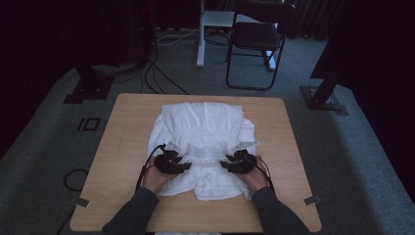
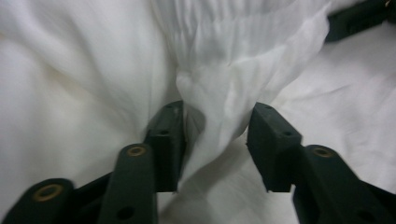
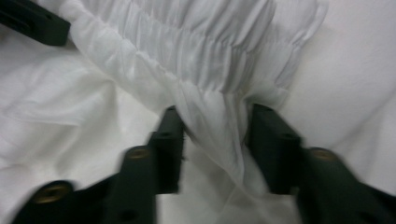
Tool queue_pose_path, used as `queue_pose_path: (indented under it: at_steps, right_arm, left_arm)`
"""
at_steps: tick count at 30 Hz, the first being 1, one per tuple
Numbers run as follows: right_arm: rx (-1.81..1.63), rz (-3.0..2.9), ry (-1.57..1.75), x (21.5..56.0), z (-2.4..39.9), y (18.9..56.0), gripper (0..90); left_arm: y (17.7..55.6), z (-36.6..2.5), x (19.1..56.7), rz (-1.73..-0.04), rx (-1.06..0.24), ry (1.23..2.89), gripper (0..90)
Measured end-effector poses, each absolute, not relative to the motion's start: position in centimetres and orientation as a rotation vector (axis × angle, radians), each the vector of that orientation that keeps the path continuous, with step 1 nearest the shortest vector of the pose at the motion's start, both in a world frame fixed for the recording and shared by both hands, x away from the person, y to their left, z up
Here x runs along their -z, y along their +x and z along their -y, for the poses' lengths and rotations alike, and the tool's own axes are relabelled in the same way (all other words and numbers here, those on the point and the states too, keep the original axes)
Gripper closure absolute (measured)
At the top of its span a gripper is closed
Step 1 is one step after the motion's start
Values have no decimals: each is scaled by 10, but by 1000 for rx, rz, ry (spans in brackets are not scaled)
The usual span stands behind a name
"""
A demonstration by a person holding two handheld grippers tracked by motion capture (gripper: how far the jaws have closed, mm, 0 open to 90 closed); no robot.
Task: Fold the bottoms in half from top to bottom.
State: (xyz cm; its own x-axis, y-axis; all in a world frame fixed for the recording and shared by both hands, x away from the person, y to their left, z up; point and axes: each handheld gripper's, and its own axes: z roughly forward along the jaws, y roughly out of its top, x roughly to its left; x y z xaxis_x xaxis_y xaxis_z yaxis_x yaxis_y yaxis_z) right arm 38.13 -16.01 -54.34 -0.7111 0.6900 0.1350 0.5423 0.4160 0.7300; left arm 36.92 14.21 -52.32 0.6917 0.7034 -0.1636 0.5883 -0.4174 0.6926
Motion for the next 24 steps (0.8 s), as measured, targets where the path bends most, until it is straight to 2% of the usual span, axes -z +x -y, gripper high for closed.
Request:
queue_pose_path:
  at_steps: [3,5,6,7,9,10,13,18,24]
  right_arm:
    - [-1250,-2446,1078,528,168,378,451]
    - [-1297,-2405,1071,517,174,379,446]
    - [-1308,-2381,1070,511,176,381,456]
    - [-1320,-2359,1079,506,177,384,506]
    - [-1322,-2313,1110,500,179,392,722]
    - [-1293,-2295,1134,498,178,398,789]
    - [-1188,-2271,1210,504,172,420,844]
    - [-1092,-2342,1285,527,161,448,818]
    - [-1239,-2392,1235,529,167,436,798]
  left_arm:
    - [370,-150,504,-996,-241,2079,519]
    - [376,-155,492,-1003,-276,2029,550]
    - [381,-156,487,-1014,-292,2022,595]
    - [387,-156,485,-1022,-300,2018,678]
    - [401,-154,485,-1038,-294,2028,844]
    - [408,-150,488,-1045,-289,2043,891]
    - [425,-138,500,-1073,-272,2088,896]
    - [434,-122,521,-1073,-263,2167,890]
    - [407,-127,523,-1005,-280,2135,838]
